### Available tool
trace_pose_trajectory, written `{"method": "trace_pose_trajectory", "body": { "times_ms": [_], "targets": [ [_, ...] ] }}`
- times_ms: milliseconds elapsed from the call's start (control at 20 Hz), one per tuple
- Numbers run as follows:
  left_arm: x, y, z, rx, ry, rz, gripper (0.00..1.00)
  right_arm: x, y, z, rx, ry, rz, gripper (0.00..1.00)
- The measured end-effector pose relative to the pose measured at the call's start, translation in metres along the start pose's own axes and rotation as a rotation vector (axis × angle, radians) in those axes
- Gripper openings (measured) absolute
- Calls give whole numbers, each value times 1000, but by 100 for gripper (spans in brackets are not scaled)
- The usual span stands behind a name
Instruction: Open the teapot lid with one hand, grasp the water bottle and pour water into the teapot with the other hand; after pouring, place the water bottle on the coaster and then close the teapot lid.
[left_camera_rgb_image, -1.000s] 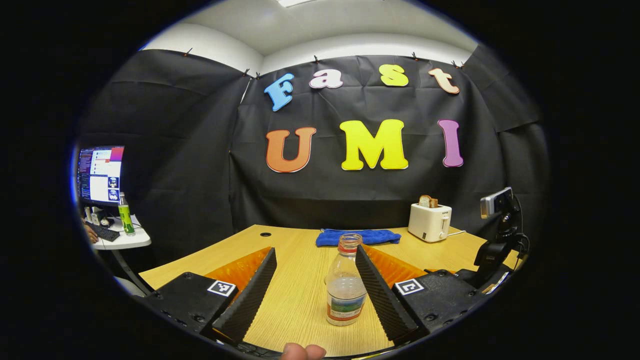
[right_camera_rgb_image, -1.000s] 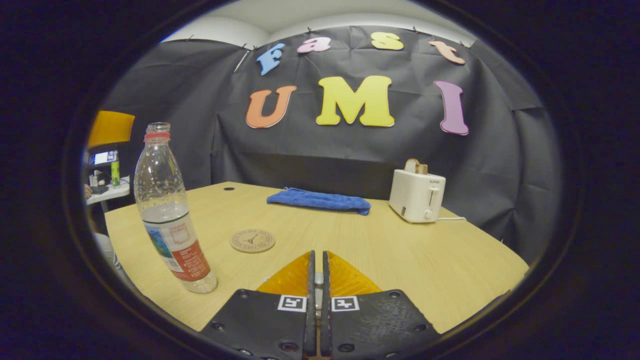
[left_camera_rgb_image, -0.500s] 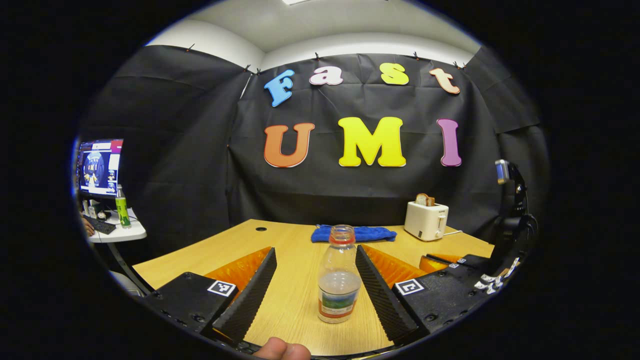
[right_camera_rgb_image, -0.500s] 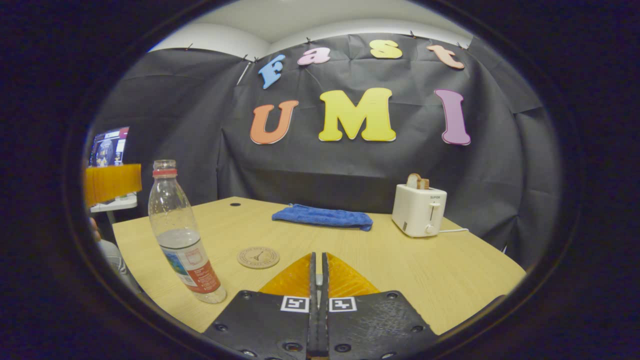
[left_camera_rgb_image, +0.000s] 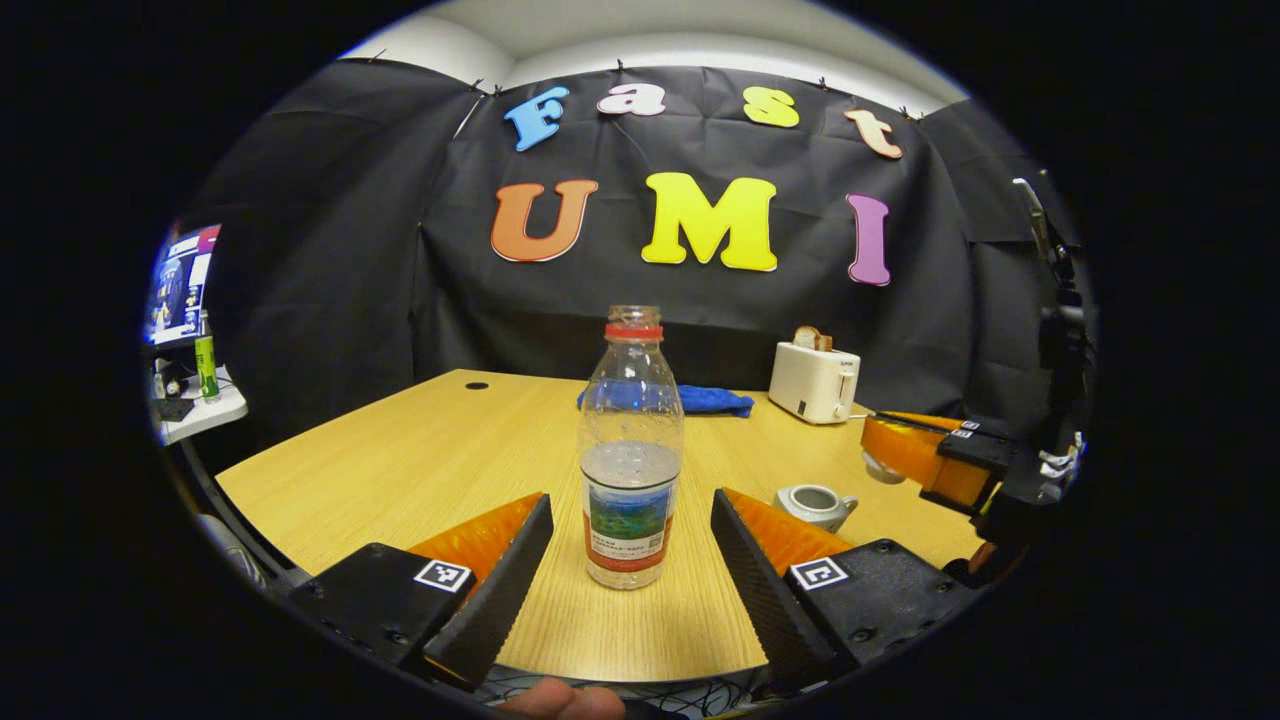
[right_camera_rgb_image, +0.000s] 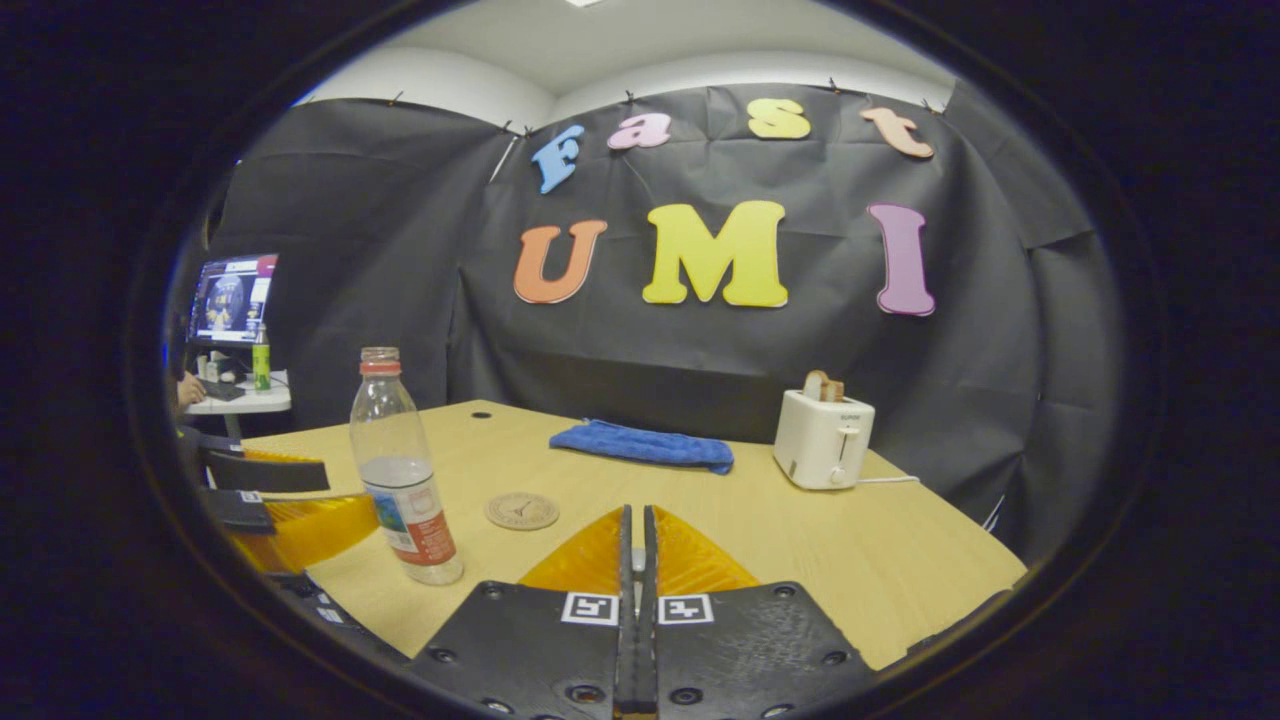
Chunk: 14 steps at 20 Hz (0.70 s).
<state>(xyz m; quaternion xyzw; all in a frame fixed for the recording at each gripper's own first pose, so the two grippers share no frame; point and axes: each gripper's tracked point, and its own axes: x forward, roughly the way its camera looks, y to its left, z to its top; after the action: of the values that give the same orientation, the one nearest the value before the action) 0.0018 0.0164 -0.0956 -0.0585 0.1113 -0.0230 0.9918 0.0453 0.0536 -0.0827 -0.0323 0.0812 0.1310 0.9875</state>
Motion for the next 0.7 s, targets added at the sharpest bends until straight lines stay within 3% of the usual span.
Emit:
{"method": "trace_pose_trajectory", "body": {
  "times_ms": [550,650,700],
  "targets": [
    [43,8,-21,-2,51,7,100,-11,-25,-4,7,13,-41,0],
    [43,8,-19,-1,49,9,93,-12,-26,-5,6,14,-40,0],
    [46,9,-18,2,44,12,85,-12,-27,-6,6,17,-39,0]
  ]
}}
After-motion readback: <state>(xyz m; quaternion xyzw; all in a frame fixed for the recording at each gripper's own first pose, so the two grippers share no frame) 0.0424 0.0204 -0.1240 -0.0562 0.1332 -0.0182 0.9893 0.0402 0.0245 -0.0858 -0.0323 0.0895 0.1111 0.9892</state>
